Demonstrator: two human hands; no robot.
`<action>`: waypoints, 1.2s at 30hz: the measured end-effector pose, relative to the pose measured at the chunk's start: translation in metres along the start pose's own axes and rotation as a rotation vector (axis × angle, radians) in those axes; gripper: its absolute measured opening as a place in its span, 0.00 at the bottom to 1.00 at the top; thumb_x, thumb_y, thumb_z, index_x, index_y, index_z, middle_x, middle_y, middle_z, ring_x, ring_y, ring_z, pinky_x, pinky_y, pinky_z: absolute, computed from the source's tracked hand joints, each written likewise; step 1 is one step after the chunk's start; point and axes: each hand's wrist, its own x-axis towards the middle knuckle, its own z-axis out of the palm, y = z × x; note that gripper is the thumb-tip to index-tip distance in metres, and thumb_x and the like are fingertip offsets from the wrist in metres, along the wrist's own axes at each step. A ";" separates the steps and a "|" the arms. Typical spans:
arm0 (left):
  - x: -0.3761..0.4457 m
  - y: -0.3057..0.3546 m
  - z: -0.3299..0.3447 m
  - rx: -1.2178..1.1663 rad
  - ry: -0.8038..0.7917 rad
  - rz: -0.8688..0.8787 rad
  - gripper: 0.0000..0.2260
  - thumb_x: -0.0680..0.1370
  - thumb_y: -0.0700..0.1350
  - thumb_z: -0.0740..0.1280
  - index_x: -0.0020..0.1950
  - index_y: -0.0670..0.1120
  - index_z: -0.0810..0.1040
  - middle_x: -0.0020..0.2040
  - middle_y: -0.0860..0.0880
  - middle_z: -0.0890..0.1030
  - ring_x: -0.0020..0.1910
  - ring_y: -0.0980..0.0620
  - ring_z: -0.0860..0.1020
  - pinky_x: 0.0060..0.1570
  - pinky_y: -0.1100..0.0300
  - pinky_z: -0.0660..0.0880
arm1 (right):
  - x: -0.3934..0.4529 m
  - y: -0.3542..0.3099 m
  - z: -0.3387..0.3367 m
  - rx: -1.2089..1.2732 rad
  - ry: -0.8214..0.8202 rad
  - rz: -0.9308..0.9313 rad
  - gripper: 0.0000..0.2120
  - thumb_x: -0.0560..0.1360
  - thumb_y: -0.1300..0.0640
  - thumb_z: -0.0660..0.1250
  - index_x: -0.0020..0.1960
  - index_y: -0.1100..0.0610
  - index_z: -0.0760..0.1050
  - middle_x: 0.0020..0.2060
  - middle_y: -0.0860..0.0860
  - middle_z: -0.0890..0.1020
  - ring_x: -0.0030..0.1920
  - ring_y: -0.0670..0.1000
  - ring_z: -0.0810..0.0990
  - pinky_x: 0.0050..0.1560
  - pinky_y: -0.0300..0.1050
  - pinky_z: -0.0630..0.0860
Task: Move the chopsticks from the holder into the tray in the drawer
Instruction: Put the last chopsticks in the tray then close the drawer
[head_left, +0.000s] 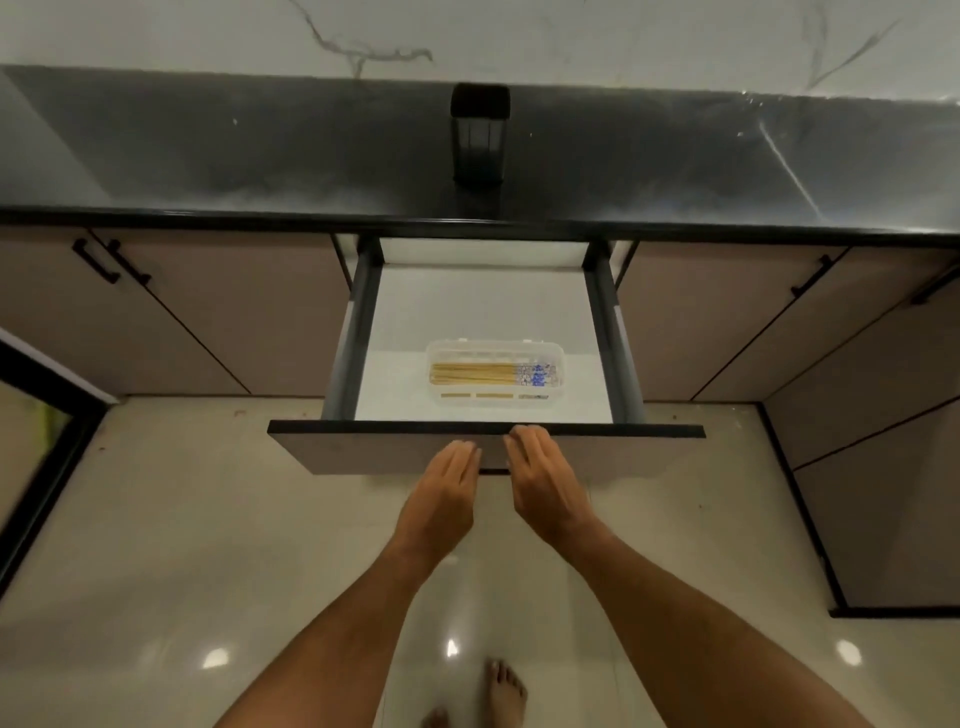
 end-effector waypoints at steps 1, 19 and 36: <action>0.000 0.000 0.003 0.005 -0.029 -0.012 0.22 0.72 0.32 0.71 0.66 0.35 0.78 0.62 0.38 0.81 0.63 0.41 0.79 0.68 0.51 0.72 | 0.001 0.002 0.003 -0.012 -0.001 -0.044 0.12 0.79 0.65 0.63 0.61 0.64 0.77 0.54 0.58 0.79 0.53 0.54 0.78 0.59 0.47 0.78; 0.051 -0.022 0.067 -0.150 -0.490 -0.278 0.28 0.79 0.43 0.69 0.77 0.53 0.63 0.76 0.48 0.68 0.73 0.47 0.68 0.73 0.52 0.65 | 0.046 0.027 0.057 -0.059 -0.514 0.012 0.21 0.79 0.65 0.65 0.71 0.56 0.74 0.64 0.57 0.80 0.61 0.60 0.80 0.63 0.52 0.76; 0.208 -0.084 0.109 0.018 -0.331 -0.265 0.25 0.79 0.40 0.67 0.75 0.48 0.65 0.71 0.46 0.72 0.70 0.48 0.71 0.73 0.56 0.65 | 0.203 0.096 0.075 -0.095 -0.529 0.074 0.13 0.79 0.63 0.67 0.63 0.58 0.79 0.55 0.57 0.84 0.54 0.57 0.82 0.62 0.51 0.77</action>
